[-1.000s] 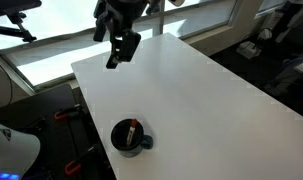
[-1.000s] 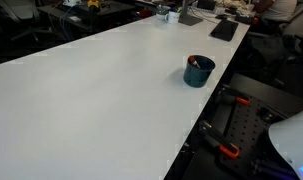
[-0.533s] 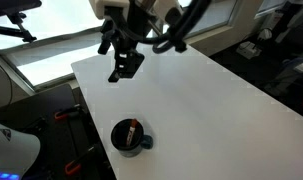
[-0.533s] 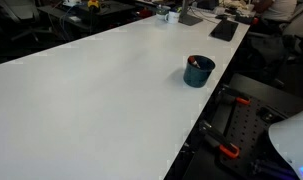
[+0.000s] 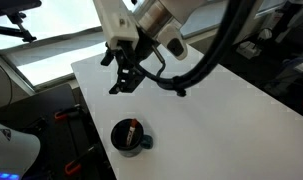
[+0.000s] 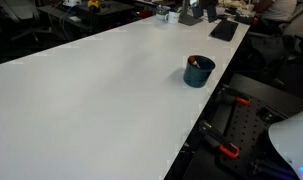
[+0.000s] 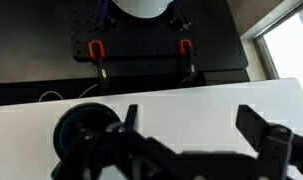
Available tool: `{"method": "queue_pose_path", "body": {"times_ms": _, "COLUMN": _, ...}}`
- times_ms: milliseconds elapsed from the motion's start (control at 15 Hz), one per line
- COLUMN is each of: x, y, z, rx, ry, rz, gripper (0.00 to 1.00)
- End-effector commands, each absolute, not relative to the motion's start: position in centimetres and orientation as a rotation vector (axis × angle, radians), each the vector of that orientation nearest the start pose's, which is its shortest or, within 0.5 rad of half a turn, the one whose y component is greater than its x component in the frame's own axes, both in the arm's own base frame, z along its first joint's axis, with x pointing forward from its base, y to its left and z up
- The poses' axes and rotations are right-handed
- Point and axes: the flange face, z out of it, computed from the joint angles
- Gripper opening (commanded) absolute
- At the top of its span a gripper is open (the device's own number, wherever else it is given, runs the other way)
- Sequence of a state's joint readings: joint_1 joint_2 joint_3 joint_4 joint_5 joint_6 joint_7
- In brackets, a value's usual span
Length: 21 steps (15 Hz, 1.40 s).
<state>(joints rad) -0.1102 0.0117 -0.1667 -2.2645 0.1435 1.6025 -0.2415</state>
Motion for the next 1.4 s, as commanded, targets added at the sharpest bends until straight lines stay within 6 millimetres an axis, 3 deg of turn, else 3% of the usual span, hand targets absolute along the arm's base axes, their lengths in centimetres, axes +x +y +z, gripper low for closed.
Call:
{"method": "queue_pose_path", "body": {"times_ms": 0, "x": 42.3, "y": -10.5, "z": 32.5, "rx": -2.705, "ry": 0.123, "rz": 0.869, "gripper": 1.0}}
{"method": "queue_pose_path", "body": {"times_ms": 600, "x": 42.4, "y": -10.2, "z": 32.3, "rx": -2.71, "ry": 0.116, "rz": 0.88, "gripper": 1.0}}
{"method": "queue_pose_path", "body": {"times_ms": 1000, "x": 43.8, "y": -9.9, "z": 28.7, "rx": -2.688, "ry": 0.115, "rz": 1.01, "gripper": 1.0}}
{"method": "queue_pose_path", "body": {"times_ms": 1333, "x": 47.4, "y": -12.1, "z": 26.2, "rx": -2.692, "ry": 0.145, "rz": 1.019, "gripper": 1.0}}
